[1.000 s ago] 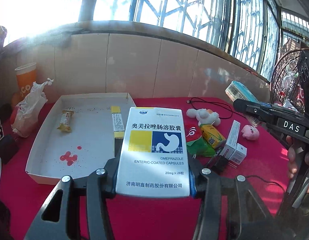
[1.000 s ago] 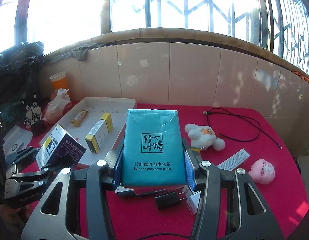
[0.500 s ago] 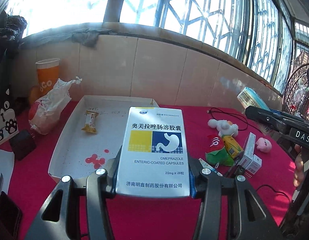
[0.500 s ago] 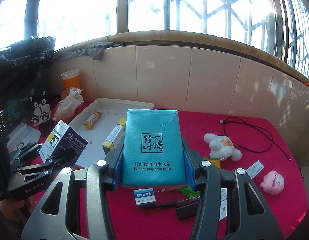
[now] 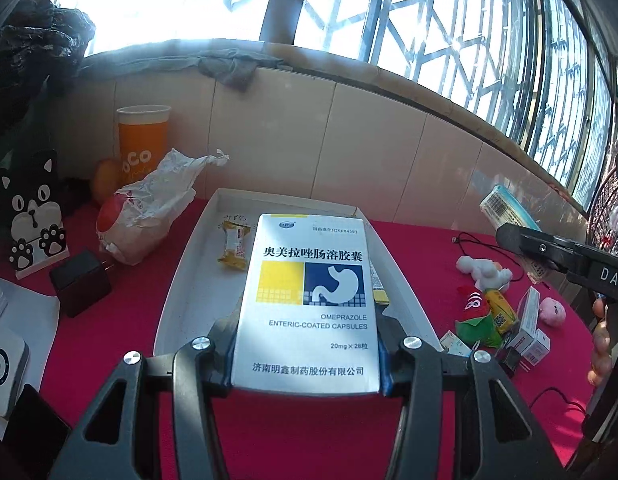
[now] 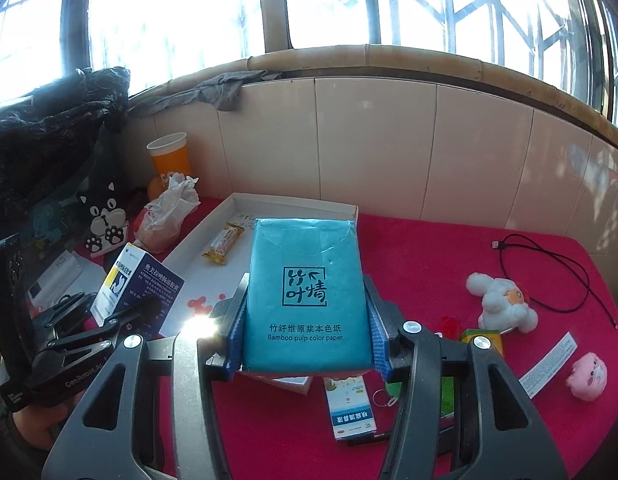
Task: Organize objects
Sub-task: 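Carry the capsule box and teal tissue pack into the white tray with both tools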
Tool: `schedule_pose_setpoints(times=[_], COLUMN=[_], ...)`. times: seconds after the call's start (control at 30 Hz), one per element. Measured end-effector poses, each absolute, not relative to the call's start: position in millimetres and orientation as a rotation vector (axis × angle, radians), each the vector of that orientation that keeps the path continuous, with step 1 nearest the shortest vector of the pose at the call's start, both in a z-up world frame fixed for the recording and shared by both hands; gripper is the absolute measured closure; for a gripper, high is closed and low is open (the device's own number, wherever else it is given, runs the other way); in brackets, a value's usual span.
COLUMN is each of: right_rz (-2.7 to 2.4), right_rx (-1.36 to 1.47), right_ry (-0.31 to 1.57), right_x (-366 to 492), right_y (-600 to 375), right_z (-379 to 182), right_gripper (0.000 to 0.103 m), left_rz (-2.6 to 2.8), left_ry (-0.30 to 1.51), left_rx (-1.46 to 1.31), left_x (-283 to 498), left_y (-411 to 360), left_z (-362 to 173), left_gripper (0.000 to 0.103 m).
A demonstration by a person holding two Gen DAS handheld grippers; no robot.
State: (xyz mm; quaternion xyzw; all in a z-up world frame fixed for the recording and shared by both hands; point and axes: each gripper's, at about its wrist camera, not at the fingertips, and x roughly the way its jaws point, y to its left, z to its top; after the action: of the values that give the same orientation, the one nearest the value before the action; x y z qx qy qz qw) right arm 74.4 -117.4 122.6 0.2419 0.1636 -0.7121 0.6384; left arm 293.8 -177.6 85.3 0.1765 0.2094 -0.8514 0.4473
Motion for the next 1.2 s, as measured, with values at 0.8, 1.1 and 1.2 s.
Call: schedule_pose_setpoints(times=[0.8,1.1,1.2], right_rz=[-1.539,-1.548,-1.557], right_rx=[0.809,0.863,0.841], right_ry=[0.353,0.375,0.378], right_x=[98,100,103], right_y=[-268,-293,-293], right_z=[86,63,60], right_gripper=[0.053,0.053,0.048], left_rz=[-2.003,-1.998,-1.97], left_ry=[0.51,0.562,0.554], left_rx=[0.58,0.641,0.642], left_x=[279,268,269], left_y=[-273,-287,-285], left_z=[70,55,53], left_gripper=[0.052,0.052,0.051])
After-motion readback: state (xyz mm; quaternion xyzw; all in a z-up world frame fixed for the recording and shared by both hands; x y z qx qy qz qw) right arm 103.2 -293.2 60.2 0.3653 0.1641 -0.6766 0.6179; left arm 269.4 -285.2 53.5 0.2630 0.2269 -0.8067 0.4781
